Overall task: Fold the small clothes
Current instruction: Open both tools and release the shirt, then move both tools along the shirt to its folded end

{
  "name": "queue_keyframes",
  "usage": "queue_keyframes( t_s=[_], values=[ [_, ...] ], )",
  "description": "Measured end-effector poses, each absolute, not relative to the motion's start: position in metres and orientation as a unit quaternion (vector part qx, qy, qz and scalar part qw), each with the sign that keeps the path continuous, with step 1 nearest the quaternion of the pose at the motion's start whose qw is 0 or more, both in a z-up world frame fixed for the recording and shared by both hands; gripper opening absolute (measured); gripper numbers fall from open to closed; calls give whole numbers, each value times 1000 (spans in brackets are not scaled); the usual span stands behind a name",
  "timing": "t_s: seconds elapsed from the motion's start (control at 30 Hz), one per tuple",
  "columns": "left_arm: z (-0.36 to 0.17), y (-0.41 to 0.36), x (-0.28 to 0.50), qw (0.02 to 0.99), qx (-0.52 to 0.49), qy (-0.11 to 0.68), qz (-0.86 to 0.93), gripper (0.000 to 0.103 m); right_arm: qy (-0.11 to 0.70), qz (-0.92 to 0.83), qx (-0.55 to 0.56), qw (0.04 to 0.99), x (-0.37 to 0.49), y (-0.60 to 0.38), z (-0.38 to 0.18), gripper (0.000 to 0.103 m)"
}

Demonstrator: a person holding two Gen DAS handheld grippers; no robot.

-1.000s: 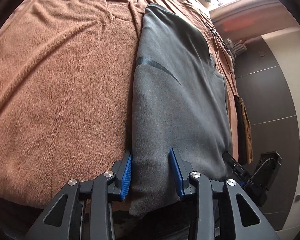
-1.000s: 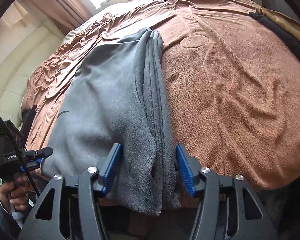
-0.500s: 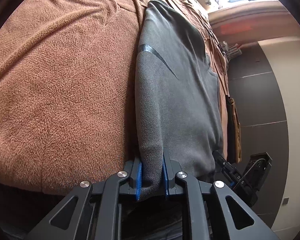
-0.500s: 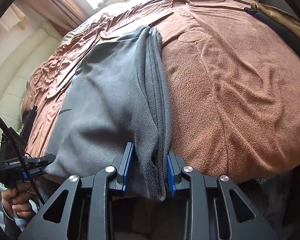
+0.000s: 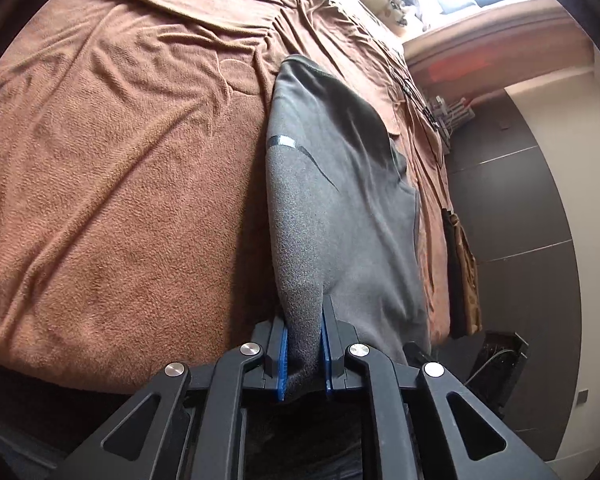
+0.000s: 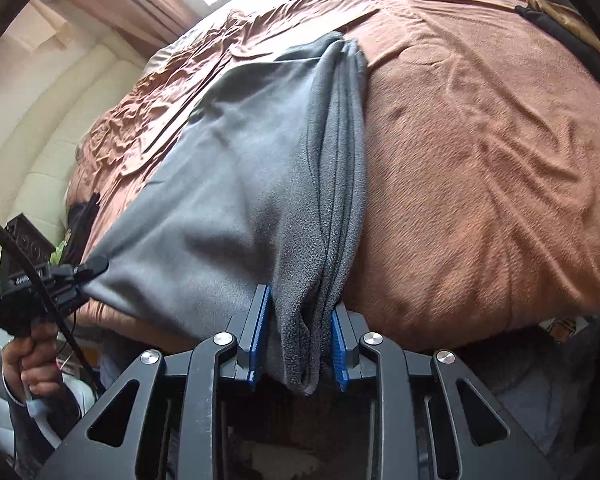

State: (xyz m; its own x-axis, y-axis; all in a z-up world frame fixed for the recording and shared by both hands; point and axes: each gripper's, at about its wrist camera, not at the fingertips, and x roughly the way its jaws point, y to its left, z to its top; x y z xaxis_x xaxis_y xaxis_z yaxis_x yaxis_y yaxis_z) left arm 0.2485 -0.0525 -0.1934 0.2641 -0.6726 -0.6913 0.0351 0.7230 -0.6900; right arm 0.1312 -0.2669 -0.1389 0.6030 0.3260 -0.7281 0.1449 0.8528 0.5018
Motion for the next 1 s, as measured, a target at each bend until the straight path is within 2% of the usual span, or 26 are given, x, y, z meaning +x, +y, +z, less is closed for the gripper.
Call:
queue_keyframes(
  t_s=[0.17, 0.27, 0.3, 0.33, 0.37, 0.4, 0.43, 0.47, 1.0],
  values=[
    [-206, -57, 244, 735, -256, 580, -241, 14, 455, 68, 254, 850, 131, -260, -141, 25],
    [-216, -58, 248, 728, -248, 600, -221, 18, 458, 61, 249, 851, 132, -268, -137, 25],
    [-218, -57, 250, 726, -247, 603, -218, 23, 458, 58, 247, 852, 133, -272, -135, 25],
    [-218, -55, 252, 726, -249, 603, -217, 27, 457, 56, 247, 853, 133, -276, -133, 29],
    [-217, -52, 254, 727, -251, 602, -216, 37, 454, 56, 251, 853, 134, -280, -132, 33],
    [-215, -50, 257, 730, -252, 597, -214, 47, 449, 55, 257, 854, 135, -284, -130, 46],
    [-212, -49, 260, 735, -252, 592, -213, 50, 443, 54, 262, 856, 136, -288, -127, 59],
    [-209, -47, 264, 741, -251, 587, -212, 53, 438, 52, 265, 857, 139, -292, -125, 62],
    [-211, -53, 350, 754, -238, 580, -197, 53, 415, 19, 276, 867, 214, -306, -122, 62]
  ],
)
